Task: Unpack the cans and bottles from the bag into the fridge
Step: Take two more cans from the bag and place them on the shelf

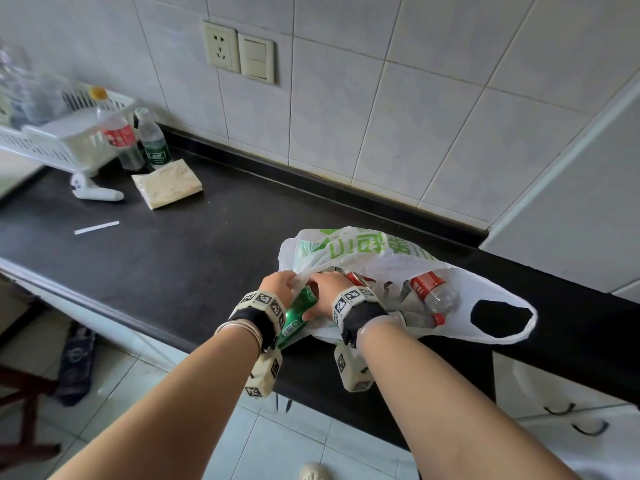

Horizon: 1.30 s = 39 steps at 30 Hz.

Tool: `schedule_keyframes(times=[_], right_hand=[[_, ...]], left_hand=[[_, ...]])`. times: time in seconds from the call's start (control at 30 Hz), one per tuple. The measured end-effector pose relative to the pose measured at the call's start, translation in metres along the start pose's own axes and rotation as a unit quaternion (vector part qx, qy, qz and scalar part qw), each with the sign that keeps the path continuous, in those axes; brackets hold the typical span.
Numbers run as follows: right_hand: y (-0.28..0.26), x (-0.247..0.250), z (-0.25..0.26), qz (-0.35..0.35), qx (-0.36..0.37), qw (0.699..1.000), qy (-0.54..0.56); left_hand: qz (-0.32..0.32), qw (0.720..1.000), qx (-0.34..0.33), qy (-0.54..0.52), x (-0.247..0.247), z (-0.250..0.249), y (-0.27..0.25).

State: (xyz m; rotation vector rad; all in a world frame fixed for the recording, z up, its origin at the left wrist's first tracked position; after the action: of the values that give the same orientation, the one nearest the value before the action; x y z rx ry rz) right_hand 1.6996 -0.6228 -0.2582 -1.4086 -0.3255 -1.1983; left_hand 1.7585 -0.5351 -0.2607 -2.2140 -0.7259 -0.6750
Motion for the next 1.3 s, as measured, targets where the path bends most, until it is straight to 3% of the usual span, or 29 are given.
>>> schedule_keyframes(times=[0.23, 0.33, 0.43, 0.53, 0.6, 0.73, 0.9, 1.03, 1.3], right_hand=[[-0.028, 0.035, -0.016, -0.051, 0.02, 0.994, 0.096], [-0.041, 0.06, -0.021, -0.078, 0.034, 0.99, 0.113], [-0.053, 0.084, -0.027, -0.121, 0.037, 0.983, 0.13], [-0.063, 0.104, -0.033, -0.156, 0.03, 0.976, 0.151], [-0.067, 0.111, -0.036, -0.171, 0.037, 0.967, 0.186], [-0.067, 0.1, -0.044, -0.133, 0.045, 0.963, 0.229], [-0.057, 0.061, -0.094, -0.055, -0.083, 0.979, 0.177], [-0.043, 0.034, -0.112, -0.015, -0.159, 0.981, 0.11], [-0.007, 0.005, -0.089, -0.005, -0.1, 0.984, 0.148]], left_hand=[[-0.012, 1.0, -0.014, -0.007, 0.005, -0.012, -0.002], [-0.01, 0.997, -0.082, -0.013, 0.012, -0.035, -0.006], [0.046, 0.986, -0.143, -0.072, 0.01, -0.062, -0.01], [0.12, 0.971, -0.152, -0.144, -0.003, -0.077, -0.017], [0.09, 0.979, -0.144, -0.109, -0.002, -0.081, -0.015], [-0.006, 0.994, -0.106, 0.017, 0.003, -0.076, -0.013], [-0.077, 0.989, -0.078, -0.095, 0.018, -0.054, -0.02], [-0.065, 0.989, -0.092, -0.097, 0.022, -0.053, -0.018], [-0.052, 0.99, -0.079, -0.103, 0.012, -0.049, -0.013]])
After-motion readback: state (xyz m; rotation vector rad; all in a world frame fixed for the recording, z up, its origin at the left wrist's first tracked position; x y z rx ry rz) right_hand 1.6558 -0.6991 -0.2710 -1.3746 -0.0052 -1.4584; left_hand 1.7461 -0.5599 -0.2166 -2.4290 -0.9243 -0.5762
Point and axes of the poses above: each hand's wrist, its own y-axis towards the middle knuckle, its own x-axis out of the back of the hand, z = x × y, the point moved 9 cm from there along y, towards the middle knuckle, and after that the axes turned 8 degrees about z, right-handed, at the moved point
